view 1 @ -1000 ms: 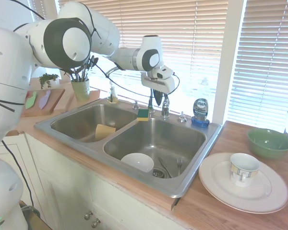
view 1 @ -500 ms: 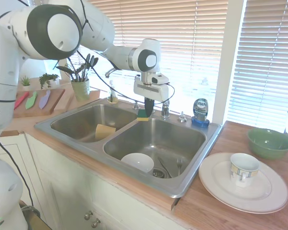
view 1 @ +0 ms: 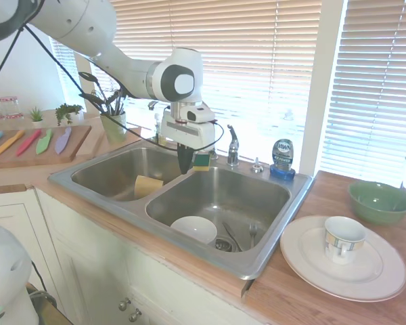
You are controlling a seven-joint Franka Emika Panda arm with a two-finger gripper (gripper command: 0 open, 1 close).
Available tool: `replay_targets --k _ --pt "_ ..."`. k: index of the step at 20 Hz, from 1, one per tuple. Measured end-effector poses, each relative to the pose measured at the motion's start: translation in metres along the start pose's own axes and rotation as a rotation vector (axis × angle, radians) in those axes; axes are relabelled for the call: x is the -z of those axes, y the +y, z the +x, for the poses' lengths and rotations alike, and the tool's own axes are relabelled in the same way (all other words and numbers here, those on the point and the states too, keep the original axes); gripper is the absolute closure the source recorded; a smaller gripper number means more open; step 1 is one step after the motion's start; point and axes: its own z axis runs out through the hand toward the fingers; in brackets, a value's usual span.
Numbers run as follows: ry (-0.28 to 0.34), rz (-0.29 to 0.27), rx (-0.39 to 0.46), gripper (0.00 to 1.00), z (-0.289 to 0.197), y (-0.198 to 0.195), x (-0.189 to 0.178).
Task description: Turn on the faucet
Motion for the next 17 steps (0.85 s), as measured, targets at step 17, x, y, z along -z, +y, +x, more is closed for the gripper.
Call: replay_targets --k 17 --pt "0.015 0.037 -0.026 0.0 -0.027 0.057 -0.012"
